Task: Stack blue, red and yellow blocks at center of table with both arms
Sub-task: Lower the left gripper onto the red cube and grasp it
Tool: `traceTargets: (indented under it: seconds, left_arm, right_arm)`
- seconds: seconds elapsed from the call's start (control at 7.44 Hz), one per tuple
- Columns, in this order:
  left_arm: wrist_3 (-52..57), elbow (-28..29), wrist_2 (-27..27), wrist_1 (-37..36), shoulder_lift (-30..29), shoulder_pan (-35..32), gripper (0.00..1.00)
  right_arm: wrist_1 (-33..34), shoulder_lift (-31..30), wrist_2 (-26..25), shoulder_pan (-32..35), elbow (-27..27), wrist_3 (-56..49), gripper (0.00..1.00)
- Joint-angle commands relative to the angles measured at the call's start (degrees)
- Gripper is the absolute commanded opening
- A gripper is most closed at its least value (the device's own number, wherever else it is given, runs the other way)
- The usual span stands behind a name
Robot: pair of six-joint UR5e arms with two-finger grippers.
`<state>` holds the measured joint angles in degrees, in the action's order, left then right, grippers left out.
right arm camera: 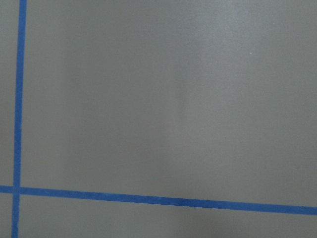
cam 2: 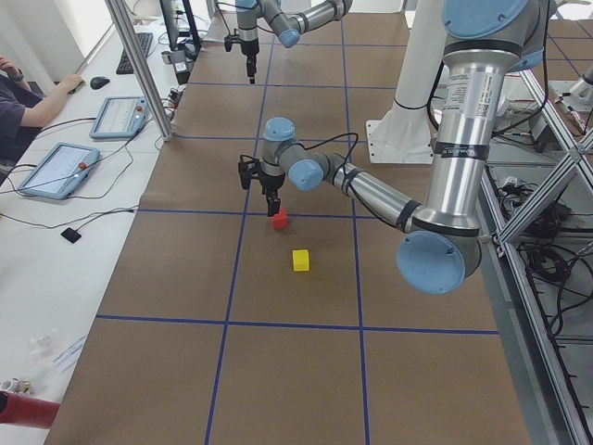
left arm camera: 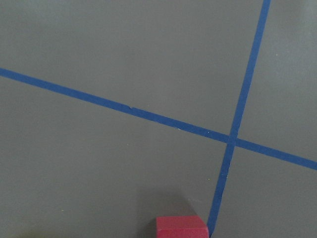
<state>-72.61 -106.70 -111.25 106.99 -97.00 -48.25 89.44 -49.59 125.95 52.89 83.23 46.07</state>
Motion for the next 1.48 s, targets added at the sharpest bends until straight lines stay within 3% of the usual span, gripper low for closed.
traceTargets:
  seconds: [0.0,0.67,0.81,0.94,1.07,1.21,1.34]
  left_arm:
    - [-3.24,2.46,4.02,2.61,-0.29,4.30,0.99]
    - [-2.11,7.81,5.43,3.05,-2.39,6.85,0.96]
    - [-1.75,7.91,5.43,3.75,-2.49,6.86,0.85]
    - [-1.75,7.83,5.35,3.76,-2.40,6.86,0.57]
    - [-1.84,7.22,5.00,3.50,-2.49,6.77,0.10]
    - [-1.66,6.60,4.47,3.14,-2.23,6.68,0.00]
    - [-0.79,4.94,0.90,2.45,-1.96,5.90,0.00]
  right_arm:
    - [-0.32,-1.56,0.00,0.29,0.88,-0.54,0.99]
    - [-0.41,-2.00,-0.18,0.29,0.88,-0.54,0.99]
    - [-0.50,-1.92,-0.18,0.20,0.88,-0.54,0.99]
    - [-0.41,-1.92,-0.18,0.29,0.96,-0.45,0.99]
    - [-0.41,-2.00,-0.18,0.29,1.40,-0.45,0.99]
    - [-0.41,-2.00,-0.09,0.29,1.40,-0.45,0.99]
    - [-0.41,-1.92,-0.09,0.29,1.49,-0.45,0.99]
